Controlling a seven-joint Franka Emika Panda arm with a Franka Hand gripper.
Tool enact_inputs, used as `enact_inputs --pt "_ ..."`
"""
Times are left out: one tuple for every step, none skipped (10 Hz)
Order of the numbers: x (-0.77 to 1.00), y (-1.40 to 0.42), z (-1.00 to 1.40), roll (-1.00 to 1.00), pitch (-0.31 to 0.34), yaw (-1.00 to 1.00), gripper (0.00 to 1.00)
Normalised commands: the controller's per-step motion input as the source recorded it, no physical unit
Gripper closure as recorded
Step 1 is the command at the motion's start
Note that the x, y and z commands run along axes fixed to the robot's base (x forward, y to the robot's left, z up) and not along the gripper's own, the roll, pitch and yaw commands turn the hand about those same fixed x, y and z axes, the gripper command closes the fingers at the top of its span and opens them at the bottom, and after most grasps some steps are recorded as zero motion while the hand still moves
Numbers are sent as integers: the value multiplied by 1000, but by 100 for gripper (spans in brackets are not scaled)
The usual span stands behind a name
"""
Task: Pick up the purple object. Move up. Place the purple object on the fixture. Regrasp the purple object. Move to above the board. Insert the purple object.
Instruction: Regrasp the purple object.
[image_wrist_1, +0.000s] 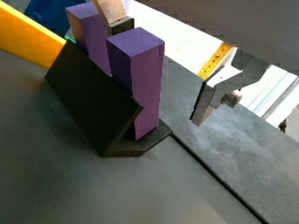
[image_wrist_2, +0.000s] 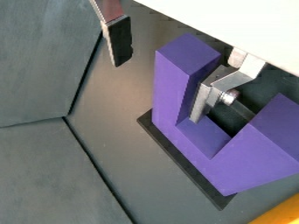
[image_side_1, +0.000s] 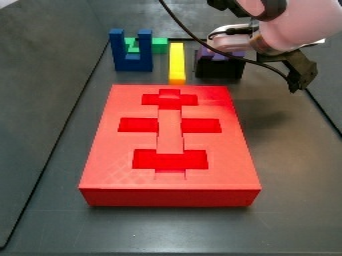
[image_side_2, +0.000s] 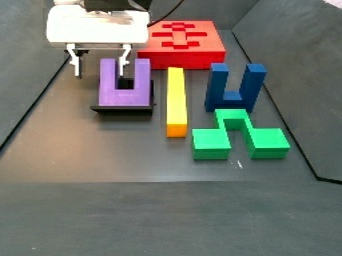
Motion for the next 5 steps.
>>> enact_inputs --pt "0 0 -114 0 0 0 0" --pt "0 0 -43 0 0 0 0" --pt "0 0 -80 0 0 0 0" --pt "0 0 -94 0 0 0 0" --pt "0 0 -31 0 0 0 0"
